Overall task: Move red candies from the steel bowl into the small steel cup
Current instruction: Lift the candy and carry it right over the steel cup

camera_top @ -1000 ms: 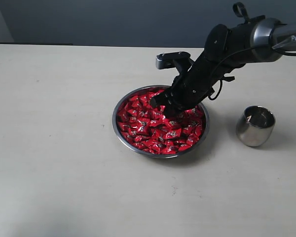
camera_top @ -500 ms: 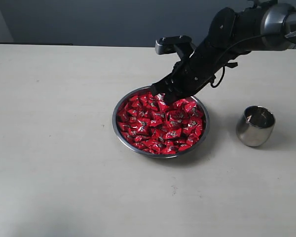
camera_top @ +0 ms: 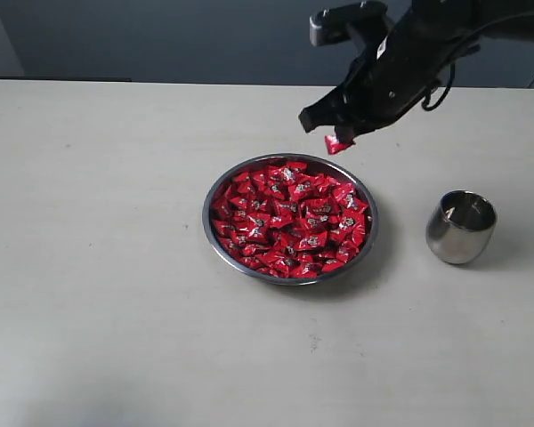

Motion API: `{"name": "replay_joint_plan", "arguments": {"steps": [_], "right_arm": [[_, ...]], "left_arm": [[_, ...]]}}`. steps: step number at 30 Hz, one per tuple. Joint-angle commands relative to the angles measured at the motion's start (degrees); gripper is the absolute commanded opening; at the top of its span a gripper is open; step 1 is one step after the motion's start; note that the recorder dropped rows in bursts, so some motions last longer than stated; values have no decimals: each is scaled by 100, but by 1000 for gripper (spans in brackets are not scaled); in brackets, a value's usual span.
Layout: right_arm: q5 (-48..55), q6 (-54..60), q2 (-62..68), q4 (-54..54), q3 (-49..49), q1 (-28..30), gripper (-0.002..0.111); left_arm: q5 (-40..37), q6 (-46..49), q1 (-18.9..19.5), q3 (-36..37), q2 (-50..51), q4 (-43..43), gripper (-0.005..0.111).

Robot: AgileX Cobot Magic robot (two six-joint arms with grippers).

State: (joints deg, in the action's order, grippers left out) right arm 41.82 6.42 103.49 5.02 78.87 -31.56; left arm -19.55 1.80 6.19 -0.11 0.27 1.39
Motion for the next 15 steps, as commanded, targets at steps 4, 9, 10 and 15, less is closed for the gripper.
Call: {"name": "replay_joint_plan", "arguments": {"steps": [4, 9, 10, 15], "right_arm": [[167, -1501, -853, -1790, -368, 151, -1], [-129, -1533, -1357, -1690, -1349, 651, -1], [-140, -1533, -1412, -1677, -1528, 749, -1], [-215, -1538, -1462, -1509, -1949, 1015, -1]], "left_arm": [[40, -11, -1, 11, -27, 17, 0], [40, -11, -1, 11, -27, 17, 0], [40, -11, -1, 11, -27, 17, 0], [40, -11, -1, 11, -27, 17, 0]]}}
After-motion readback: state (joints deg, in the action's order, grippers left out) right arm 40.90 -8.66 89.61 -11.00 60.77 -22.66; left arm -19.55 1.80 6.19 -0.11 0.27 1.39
